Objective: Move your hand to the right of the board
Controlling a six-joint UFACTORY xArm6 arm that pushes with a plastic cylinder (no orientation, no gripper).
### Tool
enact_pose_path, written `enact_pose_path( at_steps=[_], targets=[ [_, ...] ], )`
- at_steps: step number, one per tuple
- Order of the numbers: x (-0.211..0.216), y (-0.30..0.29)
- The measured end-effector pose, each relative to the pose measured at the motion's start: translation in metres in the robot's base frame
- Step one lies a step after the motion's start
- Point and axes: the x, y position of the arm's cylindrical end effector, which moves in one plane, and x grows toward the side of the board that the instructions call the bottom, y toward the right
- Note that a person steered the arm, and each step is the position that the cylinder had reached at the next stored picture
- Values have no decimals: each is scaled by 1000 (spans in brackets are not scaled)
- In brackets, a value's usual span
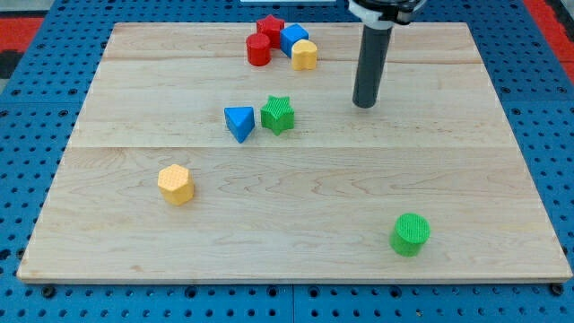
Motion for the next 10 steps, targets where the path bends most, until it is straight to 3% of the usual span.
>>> enact_pose_path(
  at_steps=[1, 2, 4, 10],
  targets=[
    [1, 17],
    [12, 99],
    [62, 128],
    [61, 208]
  ],
)
